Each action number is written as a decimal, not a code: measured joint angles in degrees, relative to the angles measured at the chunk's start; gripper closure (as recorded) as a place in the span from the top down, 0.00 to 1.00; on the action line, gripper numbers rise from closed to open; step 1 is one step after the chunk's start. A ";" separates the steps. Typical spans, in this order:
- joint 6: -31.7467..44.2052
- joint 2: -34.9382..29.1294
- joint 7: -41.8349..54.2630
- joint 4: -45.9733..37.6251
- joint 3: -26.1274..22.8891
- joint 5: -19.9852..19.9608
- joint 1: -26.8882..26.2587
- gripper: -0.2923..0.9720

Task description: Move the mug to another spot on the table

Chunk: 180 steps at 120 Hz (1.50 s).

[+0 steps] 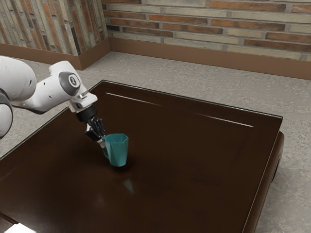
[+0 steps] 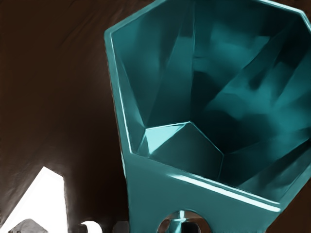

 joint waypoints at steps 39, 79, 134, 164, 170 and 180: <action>-0.25 0.02 -1.99 0.01 0.00 0.44 0.01 0.60; 0.27 0.11 -2.64 0.01 0.00 1.20 0.01 0.73; 1.56 -0.67 0.91 0.28 0.00 3.47 -0.04 0.76; 0.95 -2.97 2.01 1.17 0.03 4.19 -0.08 0.77; 0.43 -3.85 2.17 1.42 0.16 4.56 -0.09 0.77; -0.93 -5.54 2.35 1.55 0.58 5.38 -0.08 0.77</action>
